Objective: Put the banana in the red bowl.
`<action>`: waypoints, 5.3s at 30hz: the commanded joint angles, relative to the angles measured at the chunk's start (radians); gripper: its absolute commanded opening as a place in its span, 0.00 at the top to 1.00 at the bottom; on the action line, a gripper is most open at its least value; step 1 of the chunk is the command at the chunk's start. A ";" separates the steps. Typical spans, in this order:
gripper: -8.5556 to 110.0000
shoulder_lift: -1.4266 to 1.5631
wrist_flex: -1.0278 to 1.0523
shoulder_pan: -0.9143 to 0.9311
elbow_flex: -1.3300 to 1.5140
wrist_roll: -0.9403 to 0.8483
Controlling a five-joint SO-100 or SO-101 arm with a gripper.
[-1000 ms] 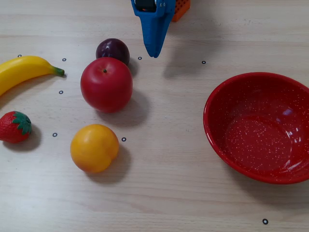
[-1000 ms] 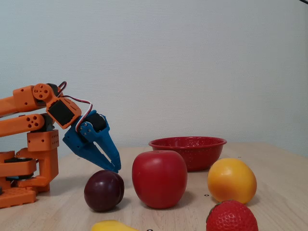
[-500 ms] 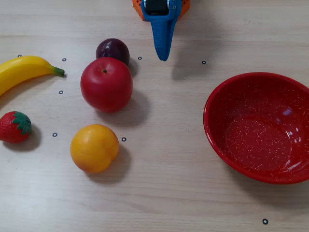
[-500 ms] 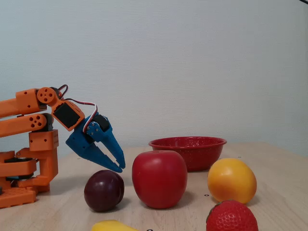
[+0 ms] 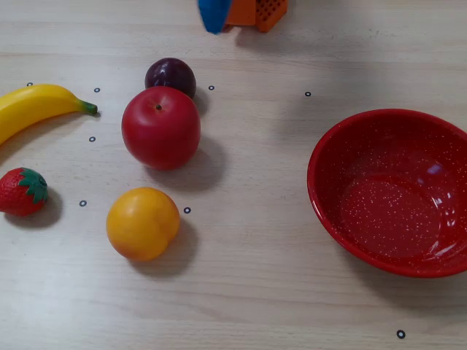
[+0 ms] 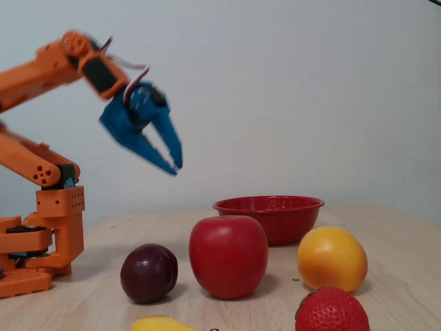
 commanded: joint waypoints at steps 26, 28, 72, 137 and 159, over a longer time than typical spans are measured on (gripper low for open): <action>0.74 -1.252 0.201 -0.759 -1.312 1.278; 0.69 -1.290 0.144 -0.798 -1.316 1.374; 0.56 -1.686 -0.026 -0.885 -1.411 2.025; 0.93 -1.051 0.589 0.569 -1.450 0.557; 0.72 -1.595 0.546 0.649 -1.661 0.405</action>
